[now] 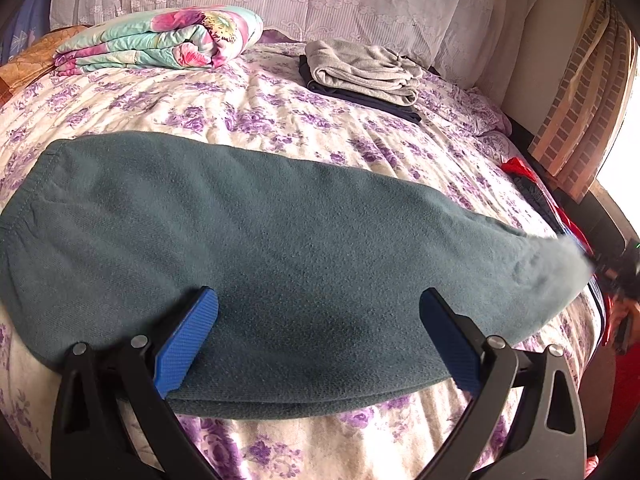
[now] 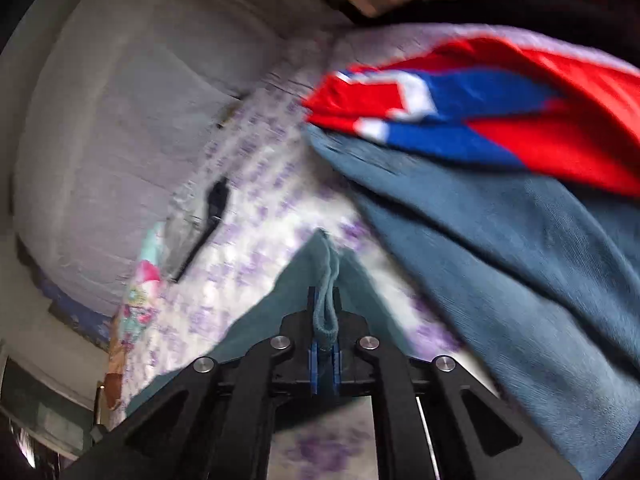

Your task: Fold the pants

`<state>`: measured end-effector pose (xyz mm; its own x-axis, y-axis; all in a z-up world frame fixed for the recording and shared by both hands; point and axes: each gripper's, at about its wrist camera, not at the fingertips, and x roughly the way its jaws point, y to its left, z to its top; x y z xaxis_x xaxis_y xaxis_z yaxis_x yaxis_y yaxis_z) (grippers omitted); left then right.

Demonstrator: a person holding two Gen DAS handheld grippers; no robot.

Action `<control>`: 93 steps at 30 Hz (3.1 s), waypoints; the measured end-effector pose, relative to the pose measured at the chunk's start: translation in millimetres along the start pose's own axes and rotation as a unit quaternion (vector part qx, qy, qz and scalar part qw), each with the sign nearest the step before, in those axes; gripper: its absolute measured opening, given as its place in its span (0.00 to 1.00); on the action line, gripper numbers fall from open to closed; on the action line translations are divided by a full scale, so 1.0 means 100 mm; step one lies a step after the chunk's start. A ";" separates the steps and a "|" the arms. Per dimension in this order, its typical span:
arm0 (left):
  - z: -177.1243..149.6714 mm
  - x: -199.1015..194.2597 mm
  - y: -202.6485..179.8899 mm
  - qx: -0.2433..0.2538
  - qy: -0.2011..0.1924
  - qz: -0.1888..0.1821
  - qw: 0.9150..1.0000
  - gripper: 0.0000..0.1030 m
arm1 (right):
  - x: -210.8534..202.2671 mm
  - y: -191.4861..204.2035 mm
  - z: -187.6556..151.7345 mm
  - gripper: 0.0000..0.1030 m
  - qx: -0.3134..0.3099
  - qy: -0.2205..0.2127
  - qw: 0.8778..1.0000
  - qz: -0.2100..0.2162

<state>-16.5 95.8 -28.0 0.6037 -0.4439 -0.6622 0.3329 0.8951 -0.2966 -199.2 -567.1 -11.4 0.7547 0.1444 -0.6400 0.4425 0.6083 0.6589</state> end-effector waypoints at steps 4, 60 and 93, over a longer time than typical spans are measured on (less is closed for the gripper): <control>0.00 -0.01 -0.01 -0.001 -0.001 -0.001 1.000 0.95 | -0.34 -0.04 -0.06 0.18 -0.003 -0.065 0.998 -0.002; -0.02 -0.06 -0.01 -0.009 -0.014 -0.017 1.000 0.95 | 1.83 3.48 -1.77 0.56 -0.423 0.207 0.863 0.180; 0.31 0.58 -0.52 0.020 0.061 0.041 0.997 0.96 | 1.31 3.27 -2.45 0.75 -0.521 0.299 0.747 0.286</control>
<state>23.7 22.2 -29.8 0.5384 -0.3590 -0.7624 0.3156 0.9248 -0.2126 -74.2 -158.1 24.2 0.1876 0.7456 -0.6395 -0.7211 0.5466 0.4257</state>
